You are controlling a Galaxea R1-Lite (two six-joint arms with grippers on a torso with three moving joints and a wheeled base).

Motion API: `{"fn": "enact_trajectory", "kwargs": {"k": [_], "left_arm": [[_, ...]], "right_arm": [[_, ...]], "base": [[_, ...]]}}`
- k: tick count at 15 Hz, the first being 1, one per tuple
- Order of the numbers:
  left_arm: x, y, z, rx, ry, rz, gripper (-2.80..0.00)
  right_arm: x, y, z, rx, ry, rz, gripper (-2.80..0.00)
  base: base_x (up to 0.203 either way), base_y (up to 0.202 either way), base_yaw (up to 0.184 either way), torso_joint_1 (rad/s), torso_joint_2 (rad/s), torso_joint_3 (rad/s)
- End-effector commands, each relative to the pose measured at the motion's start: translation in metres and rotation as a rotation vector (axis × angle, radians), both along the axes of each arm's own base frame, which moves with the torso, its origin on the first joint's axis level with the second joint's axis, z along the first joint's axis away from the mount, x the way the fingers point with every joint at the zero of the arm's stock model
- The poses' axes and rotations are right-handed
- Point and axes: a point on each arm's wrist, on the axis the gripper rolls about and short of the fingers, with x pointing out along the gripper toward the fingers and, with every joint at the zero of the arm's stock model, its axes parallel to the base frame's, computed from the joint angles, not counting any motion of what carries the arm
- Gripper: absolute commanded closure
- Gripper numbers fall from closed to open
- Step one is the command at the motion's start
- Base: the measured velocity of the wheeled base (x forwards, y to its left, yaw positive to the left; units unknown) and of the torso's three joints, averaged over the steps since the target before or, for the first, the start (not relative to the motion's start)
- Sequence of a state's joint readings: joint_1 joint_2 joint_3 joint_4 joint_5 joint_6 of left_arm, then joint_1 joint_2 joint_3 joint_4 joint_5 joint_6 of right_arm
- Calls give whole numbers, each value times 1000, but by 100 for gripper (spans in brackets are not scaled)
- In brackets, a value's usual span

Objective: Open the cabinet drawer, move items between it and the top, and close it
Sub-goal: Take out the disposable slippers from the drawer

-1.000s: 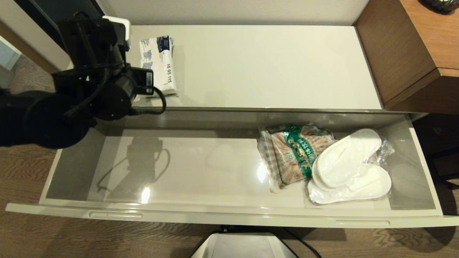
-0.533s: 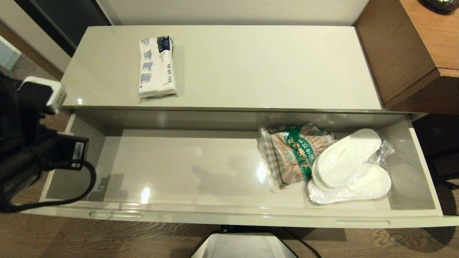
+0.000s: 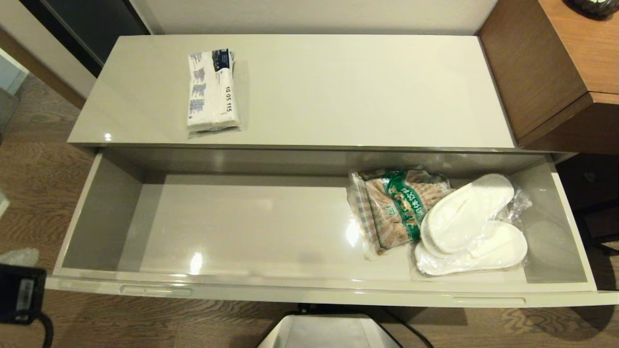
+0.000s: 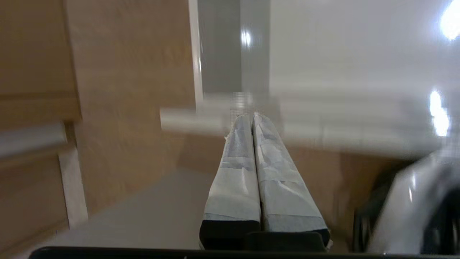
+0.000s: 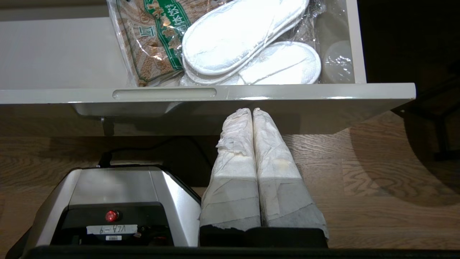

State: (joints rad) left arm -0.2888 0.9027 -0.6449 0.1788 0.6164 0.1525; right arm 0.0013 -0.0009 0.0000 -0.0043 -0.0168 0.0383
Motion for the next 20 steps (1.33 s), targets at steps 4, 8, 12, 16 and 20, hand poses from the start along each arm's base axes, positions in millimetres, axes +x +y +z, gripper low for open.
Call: {"fn": "enact_trajectory", "kwargs": {"k": [4,8,12,16,20], "left_arm": [[-101,26,-57,-82,59,-42,0],[-137,26,-95,-152,212,-13,0],[-147,21,-97,-246,215,-25,0],[-154,15,-109,-245,223,-75,0],[-168,15,-135,-133,93,-190,0]], "right_arm": [[-1,0,-1,2,-13,0,0],[-1,0,-1,2,-13,1,0],[-1,0,-1,2,-13,0,0],[-1,0,-1,2,-13,0,0],[-1,0,-1,1,-15,0,0]], "base": [[0,0,0,0,0,0],[0,0,0,0,0,0],[0,0,0,0,0,0],[0,0,0,0,0,0],[0,0,0,0,0,0]]}}
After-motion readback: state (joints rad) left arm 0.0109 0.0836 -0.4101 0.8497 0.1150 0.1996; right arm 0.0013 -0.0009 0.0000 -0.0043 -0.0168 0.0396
